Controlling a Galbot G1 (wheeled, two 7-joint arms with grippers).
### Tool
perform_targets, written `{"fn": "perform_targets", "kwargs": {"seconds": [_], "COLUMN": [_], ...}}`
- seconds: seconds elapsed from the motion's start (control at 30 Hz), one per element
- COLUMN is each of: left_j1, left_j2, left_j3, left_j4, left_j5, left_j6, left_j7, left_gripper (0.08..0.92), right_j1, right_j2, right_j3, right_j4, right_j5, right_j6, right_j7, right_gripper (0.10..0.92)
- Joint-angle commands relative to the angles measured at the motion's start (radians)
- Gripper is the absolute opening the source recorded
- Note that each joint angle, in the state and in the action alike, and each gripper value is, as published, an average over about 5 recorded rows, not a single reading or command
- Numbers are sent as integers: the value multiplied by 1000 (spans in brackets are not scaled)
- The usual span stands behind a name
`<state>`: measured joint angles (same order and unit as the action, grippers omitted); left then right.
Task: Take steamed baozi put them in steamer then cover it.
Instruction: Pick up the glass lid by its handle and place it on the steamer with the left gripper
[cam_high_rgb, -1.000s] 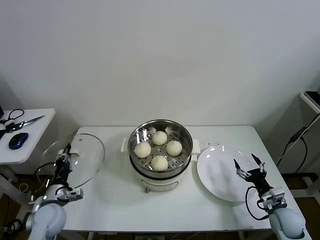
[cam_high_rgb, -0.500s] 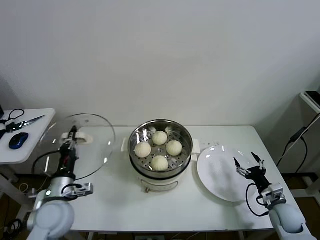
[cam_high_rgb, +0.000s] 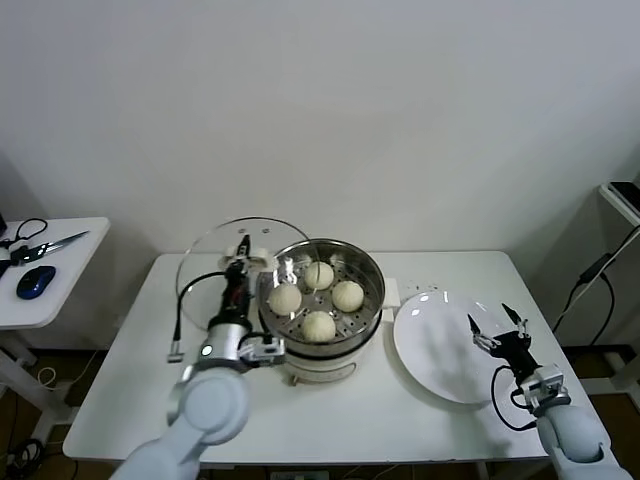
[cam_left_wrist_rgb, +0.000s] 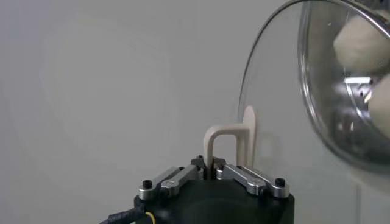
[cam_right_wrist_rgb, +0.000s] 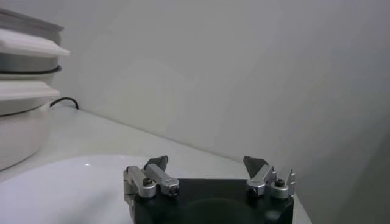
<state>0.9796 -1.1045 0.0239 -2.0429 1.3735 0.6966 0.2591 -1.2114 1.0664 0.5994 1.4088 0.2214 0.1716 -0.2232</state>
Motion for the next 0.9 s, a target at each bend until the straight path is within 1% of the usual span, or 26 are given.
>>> {"fn": "perform_targets", "kwargs": {"seconds": [0.03, 0.17, 0.33, 0.57, 0.9], "left_j1": [-171, -148, -135, -117, -111], "left_j2": [-252, -331, -374, -402, -393], "left_j3": [195, 170, 163, 171, 168], "left_j4": [199, 258, 277, 304, 326], "left_j5": [159, 182, 176, 176, 148], "left_j6": [89, 89, 89, 89, 89], "left_j7": [135, 111, 90, 67, 42], "left_gripper": [147, 147, 147, 147, 147], "right_j1": [-3, -13, -21, -23, -14], "right_j2": [5, 9, 10, 5, 0], "right_j3": [23, 37, 50, 55, 54], "right_j4": [-11, -12, -17, -18, -25], "right_j5": [-12, -15, -17, -19, -17], "right_j6": [8, 13, 19, 23, 24], "right_j7": [-3, -5, -8, -12, -16], "right_gripper": [823, 823, 823, 823, 823]}}
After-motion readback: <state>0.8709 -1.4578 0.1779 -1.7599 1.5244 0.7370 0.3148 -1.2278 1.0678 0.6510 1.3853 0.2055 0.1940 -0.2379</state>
